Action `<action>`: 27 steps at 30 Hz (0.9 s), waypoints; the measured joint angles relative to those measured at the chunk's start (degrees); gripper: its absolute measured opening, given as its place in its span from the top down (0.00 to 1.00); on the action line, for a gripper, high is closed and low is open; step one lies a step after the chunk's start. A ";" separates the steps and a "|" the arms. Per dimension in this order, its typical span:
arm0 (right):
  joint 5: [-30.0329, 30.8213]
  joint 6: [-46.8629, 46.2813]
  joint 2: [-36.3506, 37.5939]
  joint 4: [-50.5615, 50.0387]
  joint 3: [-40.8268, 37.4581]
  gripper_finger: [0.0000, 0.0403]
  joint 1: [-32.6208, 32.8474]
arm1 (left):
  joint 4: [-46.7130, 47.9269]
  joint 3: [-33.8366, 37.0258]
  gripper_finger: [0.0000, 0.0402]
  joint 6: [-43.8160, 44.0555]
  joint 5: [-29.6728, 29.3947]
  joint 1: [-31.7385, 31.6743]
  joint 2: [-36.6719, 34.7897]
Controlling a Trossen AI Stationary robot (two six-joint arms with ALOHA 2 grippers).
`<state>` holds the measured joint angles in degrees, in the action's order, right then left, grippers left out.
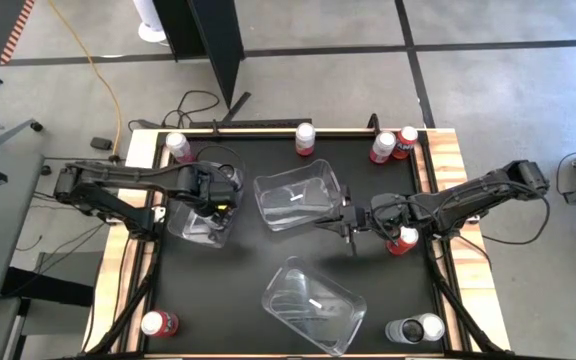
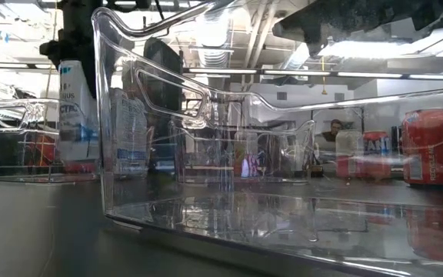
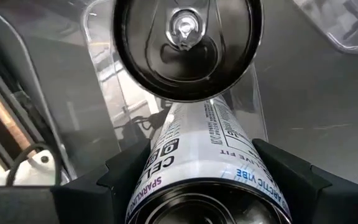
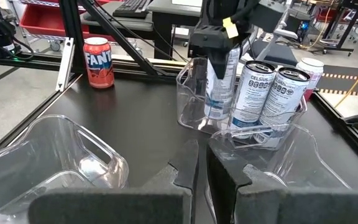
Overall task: Sort soda cans
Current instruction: Put the left black soda can in the top left transparent bin
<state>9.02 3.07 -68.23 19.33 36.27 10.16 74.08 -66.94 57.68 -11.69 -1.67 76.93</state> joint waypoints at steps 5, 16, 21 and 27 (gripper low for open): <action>0.00 0.00 0.00 -0.01 0.00 0.87 0.00 | -2.14 1.49 0.38 0.06 0.65 -0.09 0.00; 0.00 -0.02 0.00 -0.02 0.00 0.87 -0.01 | -4.57 1.68 0.30 -1.01 0.47 -0.31 0.02; -0.02 -0.02 0.00 -0.02 0.00 0.87 -0.01 | -6.33 1.66 0.29 -1.10 0.38 -0.31 0.02; 0.00 -0.02 0.00 -0.02 0.00 0.87 -0.01 | -8.10 1.64 0.29 -2.51 0.30 -0.31 0.02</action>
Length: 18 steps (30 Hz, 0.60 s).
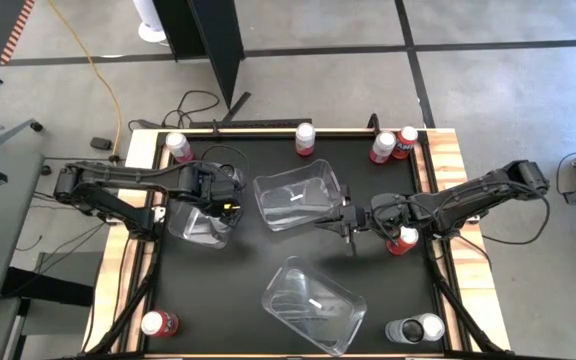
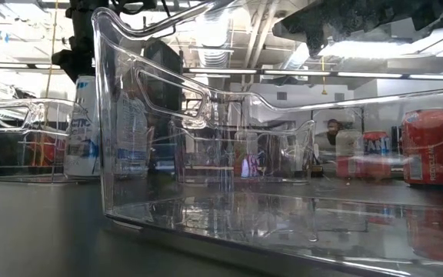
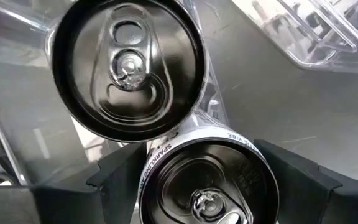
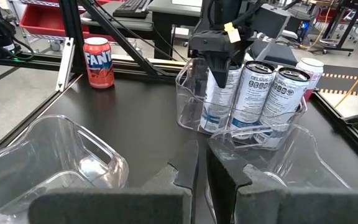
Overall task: Sort soda cans
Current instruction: Put the left black soda can in the top left transparent bin
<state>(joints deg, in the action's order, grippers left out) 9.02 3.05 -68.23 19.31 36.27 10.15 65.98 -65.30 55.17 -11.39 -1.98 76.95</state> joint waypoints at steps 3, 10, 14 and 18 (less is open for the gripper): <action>-0.01 0.00 0.00 -0.02 0.00 0.87 0.00 | 0.03 0.00 0.29 -0.12 0.02 0.00 0.00; 0.00 0.00 0.00 -0.33 0.00 0.87 0.00 | 0.86 -0.06 0.29 -1.15 0.57 0.00 -0.02; 0.00 0.00 0.00 -0.41 0.00 0.87 0.00 | 1.30 -0.09 0.29 -1.98 0.87 0.00 -0.02; -0.02 0.00 0.00 -0.42 0.00 0.87 0.00 | 3.28 -0.11 0.30 -1.94 1.83 0.00 -0.02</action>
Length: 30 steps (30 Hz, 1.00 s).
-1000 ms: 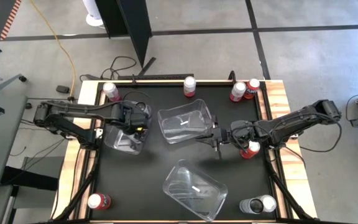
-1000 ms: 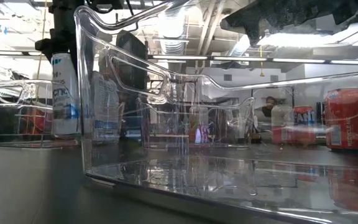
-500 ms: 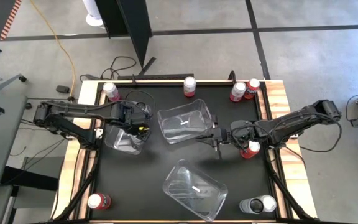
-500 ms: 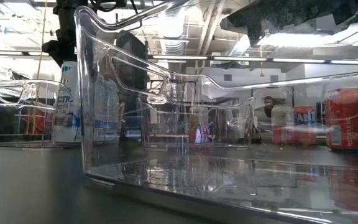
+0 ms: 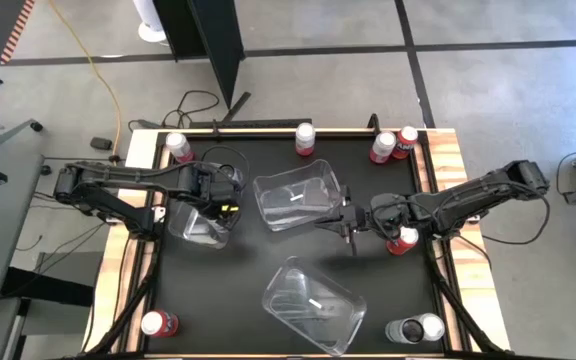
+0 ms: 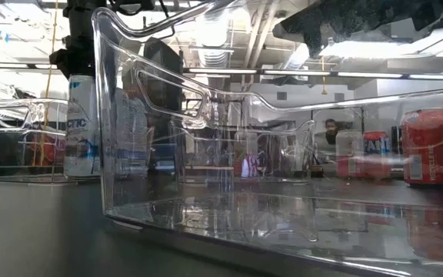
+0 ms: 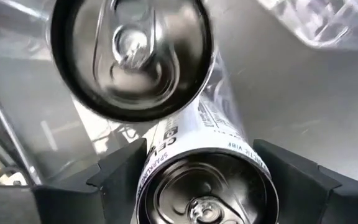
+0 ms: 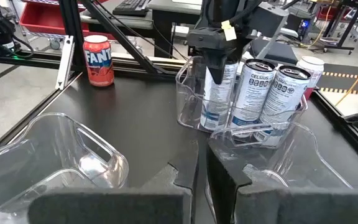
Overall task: Sort soda cans
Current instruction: Put the left black soda can in the top left transparent bin
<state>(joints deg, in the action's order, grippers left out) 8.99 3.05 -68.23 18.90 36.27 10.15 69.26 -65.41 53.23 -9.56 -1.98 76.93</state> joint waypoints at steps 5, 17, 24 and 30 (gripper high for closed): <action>0.01 0.00 0.00 0.00 0.00 0.87 0.00 | 0.89 -0.02 0.36 0.05 0.13 0.00 -0.02; 0.02 -0.02 0.00 0.00 0.00 0.87 0.00 | 3.69 -0.69 0.38 -0.32 0.13 0.00 -0.13; 0.02 -0.02 0.00 0.00 0.00 0.87 0.00 | 10.03 -4.78 0.38 0.20 -0.93 0.02 -1.29; 0.02 -0.04 0.00 0.00 0.00 0.87 0.01 | 17.80 -6.31 0.38 0.88 -3.98 -1.79 -1.62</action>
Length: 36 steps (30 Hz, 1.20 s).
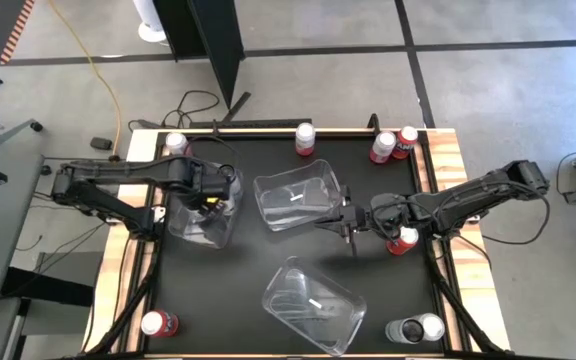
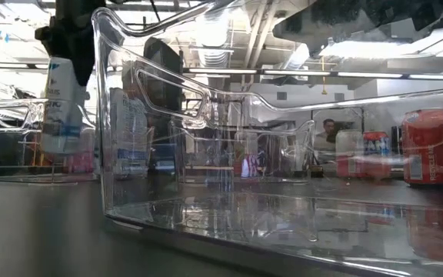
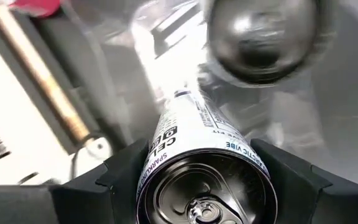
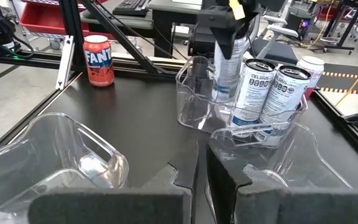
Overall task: Sort soda cans
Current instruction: Put the left black soda can in the top left transparent bin
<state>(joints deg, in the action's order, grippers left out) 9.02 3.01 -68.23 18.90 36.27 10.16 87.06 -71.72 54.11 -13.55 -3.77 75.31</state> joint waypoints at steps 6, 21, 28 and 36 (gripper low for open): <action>0.00 -0.01 0.00 0.00 0.00 0.87 0.01 | 0.32 0.08 0.38 -1.79 -1.29 -3.31 0.01; 0.00 -0.11 0.00 -0.01 0.00 0.87 0.00 | -4.09 0.08 0.38 -11.66 -4.07 -14.04 0.00; 0.00 -0.05 0.00 -0.04 0.00 0.87 0.01 | -6.89 0.08 0.38 -15.99 -4.68 -18.08 0.00; 0.00 0.07 0.00 -0.45 0.00 0.87 -0.01 | -10.28 0.08 0.38 -20.90 -4.94 -22.06 0.00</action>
<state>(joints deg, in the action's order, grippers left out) 9.02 3.07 -68.23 18.45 36.27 10.16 76.78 -71.64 33.21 -18.49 -25.83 75.31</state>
